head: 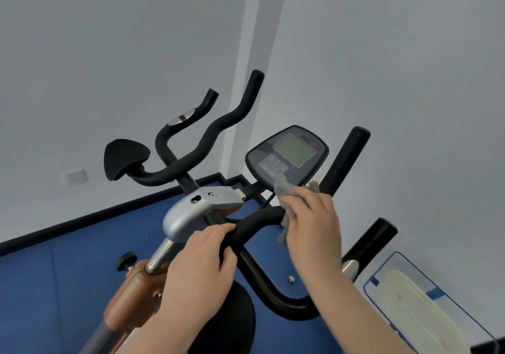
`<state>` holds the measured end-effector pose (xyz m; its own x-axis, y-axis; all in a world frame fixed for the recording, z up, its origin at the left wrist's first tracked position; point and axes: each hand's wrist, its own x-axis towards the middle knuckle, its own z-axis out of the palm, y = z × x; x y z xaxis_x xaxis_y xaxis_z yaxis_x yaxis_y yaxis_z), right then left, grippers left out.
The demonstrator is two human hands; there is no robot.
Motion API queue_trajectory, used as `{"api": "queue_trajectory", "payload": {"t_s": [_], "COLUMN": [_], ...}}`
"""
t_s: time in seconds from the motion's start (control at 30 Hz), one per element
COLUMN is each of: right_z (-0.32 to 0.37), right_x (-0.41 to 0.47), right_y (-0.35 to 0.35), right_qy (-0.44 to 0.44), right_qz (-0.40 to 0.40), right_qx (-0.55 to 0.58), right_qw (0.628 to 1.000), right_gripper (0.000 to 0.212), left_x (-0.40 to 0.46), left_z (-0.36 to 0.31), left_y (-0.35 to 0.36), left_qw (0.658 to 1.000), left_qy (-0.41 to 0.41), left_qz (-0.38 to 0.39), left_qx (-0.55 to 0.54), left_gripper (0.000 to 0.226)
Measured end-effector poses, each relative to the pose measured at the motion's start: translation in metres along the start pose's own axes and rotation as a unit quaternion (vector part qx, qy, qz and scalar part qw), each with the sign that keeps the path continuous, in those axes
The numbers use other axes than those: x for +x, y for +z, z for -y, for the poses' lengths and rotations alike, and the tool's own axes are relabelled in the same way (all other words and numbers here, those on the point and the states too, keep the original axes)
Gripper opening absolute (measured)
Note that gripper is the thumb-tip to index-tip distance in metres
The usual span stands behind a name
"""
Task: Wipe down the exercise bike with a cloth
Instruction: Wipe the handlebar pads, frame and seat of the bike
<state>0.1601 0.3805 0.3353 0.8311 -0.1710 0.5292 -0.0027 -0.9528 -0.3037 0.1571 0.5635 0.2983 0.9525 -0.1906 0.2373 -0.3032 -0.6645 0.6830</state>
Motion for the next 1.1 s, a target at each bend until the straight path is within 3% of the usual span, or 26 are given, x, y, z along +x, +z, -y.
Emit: {"api": "queue_trajectory", "payload": {"t_s": [0.13, 0.23, 0.3, 0.37, 0.5, 0.63, 0.77, 0.9, 1.0, 1.1], "right_z": [0.006, -0.011, -0.009, -0.003, -0.013, -0.011, 0.001, -0.01, -0.032, -0.035], "right_x": [0.005, 0.015, 0.005, -0.009, 0.004, -0.005, -0.013, 0.017, 0.045, 0.039], "right_y": [0.002, -0.016, -0.018, -0.013, -0.022, -0.013, 0.0, -0.02, -0.044, -0.035], "right_qy": [-0.125, -0.041, -0.01, -0.038, 0.034, 0.052, 0.104, 0.051, 0.031, 0.044], "right_qz": [-0.005, -0.018, -0.023, 0.001, -0.008, -0.021, -0.051, -0.008, -0.083, -0.066], "right_qx": [0.025, 0.057, 0.051, 0.052, 0.153, 0.048, 0.097, 0.15, 0.086, -0.044], "right_qw": [0.992, 0.997, 0.998, 0.998, 0.988, 0.997, 0.989, 0.987, 0.992, 0.996], "right_gripper": [0.044, 0.05, 0.039, 0.023, 0.026, 0.038, 0.038, 0.03, 0.042, 0.043], "left_x": [0.0, 0.0, 0.001, 0.001, 0.002, 0.001, 0.002, 0.001, 0.001, 0.001], "left_z": [-0.001, 0.001, 0.001, 0.0, 0.001, 0.002, 0.002, 0.003, 0.001, 0.0], "left_y": [-0.001, 0.0, 0.0, 0.0, 0.0, 0.0, 0.001, 0.0, 0.0, 0.0], "left_qw": [1.0, 1.0, 1.0, 1.0, 1.0, 0.999, 0.999, 0.999, 0.999, 0.999], "left_qy": [0.002, -0.002, -0.002, 0.0, -0.004, -0.018, -0.019, -0.022, -0.027, -0.033], "left_qz": [0.003, 0.007, 0.006, 0.008, 0.016, 0.021, 0.026, 0.029, 0.025, 0.02], "left_qx": [0.007, 0.009, 0.009, 0.012, 0.024, 0.019, 0.017, 0.017, 0.019, 0.019], "left_gripper": [0.039, 0.039, 0.039, 0.039, 0.039, 0.039, 0.039, 0.039, 0.04, 0.04]}}
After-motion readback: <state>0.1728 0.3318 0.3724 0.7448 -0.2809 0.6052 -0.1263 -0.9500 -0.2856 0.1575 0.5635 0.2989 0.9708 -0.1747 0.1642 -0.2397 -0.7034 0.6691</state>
